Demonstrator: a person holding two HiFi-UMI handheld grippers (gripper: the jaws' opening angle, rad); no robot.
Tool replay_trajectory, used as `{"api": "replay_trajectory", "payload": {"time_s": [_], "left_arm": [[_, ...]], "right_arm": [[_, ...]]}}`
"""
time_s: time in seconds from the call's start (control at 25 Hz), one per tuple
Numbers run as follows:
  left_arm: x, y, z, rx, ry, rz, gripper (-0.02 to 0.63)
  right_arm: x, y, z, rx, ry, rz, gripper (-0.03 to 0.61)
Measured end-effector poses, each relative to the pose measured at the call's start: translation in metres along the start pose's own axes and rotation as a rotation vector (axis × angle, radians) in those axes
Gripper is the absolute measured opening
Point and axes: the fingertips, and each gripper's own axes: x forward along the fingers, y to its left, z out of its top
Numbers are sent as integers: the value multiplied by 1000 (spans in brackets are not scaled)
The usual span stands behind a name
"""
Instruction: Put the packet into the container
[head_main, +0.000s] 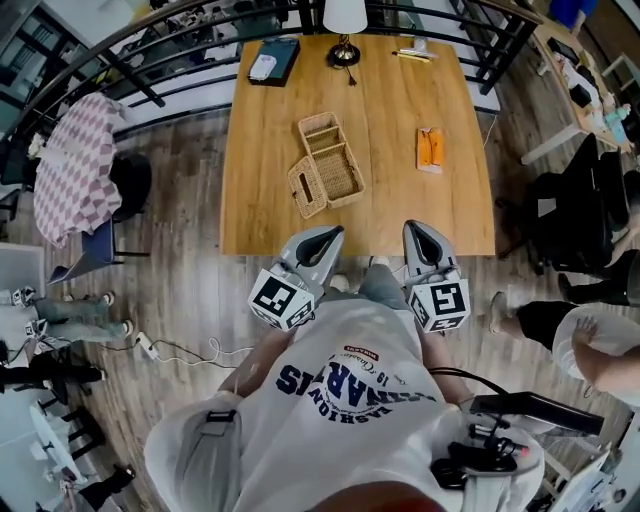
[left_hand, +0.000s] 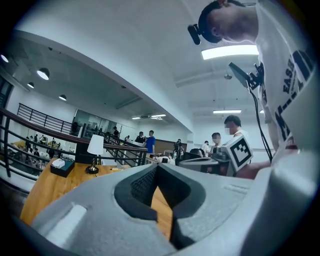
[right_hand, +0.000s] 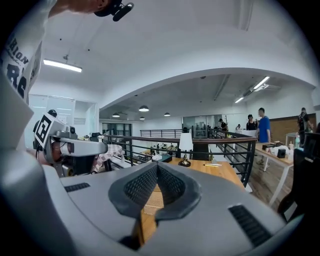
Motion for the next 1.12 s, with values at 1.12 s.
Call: {"api": "replay_trajectory", "payload": {"time_s": [1.12], "left_arm": [[120, 82, 72, -21, -45, 389, -1]], "right_arm": [[218, -347, -135, 162, 361, -164, 197]]}}
